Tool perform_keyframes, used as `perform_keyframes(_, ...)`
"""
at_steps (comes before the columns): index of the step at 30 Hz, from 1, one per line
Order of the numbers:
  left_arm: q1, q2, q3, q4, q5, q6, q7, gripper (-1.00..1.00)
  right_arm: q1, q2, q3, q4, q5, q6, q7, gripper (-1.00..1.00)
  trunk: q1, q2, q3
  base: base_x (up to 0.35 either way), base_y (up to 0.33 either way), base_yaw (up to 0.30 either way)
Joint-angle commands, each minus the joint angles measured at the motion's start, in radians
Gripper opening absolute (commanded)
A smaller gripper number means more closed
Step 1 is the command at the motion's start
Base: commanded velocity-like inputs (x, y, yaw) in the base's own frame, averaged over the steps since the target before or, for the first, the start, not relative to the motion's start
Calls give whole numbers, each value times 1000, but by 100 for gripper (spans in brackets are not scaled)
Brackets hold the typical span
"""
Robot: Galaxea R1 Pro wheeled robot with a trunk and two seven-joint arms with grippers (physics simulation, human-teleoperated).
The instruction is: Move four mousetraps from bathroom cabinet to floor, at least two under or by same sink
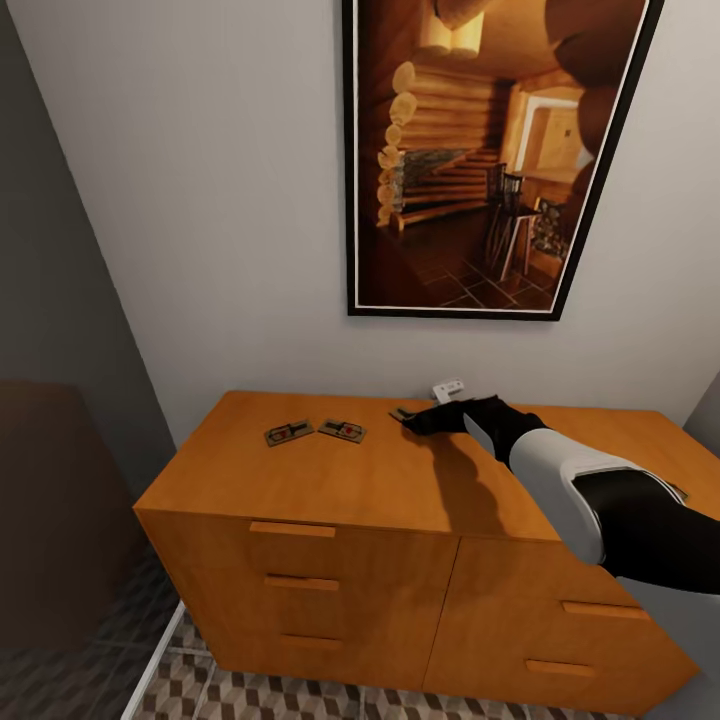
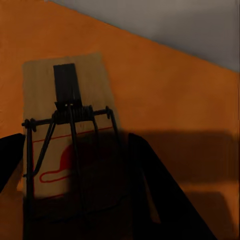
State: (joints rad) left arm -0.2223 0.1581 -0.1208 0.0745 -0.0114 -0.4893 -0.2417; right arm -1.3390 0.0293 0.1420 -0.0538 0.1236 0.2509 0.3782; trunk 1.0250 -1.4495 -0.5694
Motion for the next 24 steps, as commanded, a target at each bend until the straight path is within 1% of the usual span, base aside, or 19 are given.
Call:
perform_keyframes(1, -2, 0, -5, 4, -1, -8, 0, 100, 0, 0, 5, -9, 10, 6, 3, -100, 0, -1, -1, 0, 0, 0)
perform_keyframes(9, -2, 0, -5, 4, -1, -9, -1, 100, 0, 0, 5, -89, 10, 82, 2, -100, 0, -1, -1, 0, 0, 0)
perform_keyframes(21, -2, 0, -5, 4, -1, -9, -2, 100, 0, 1, 5, -154, 10, 145, 2, -100, 0, -1, -1, -1, 0, 0)
perform_keyframes(24, -2, 0, -5, 4, -1, -9, -2, 100, 0, 0, 6, -160, 11, 152, 1, -100, 0, -1, -1, -135, 0, 0)
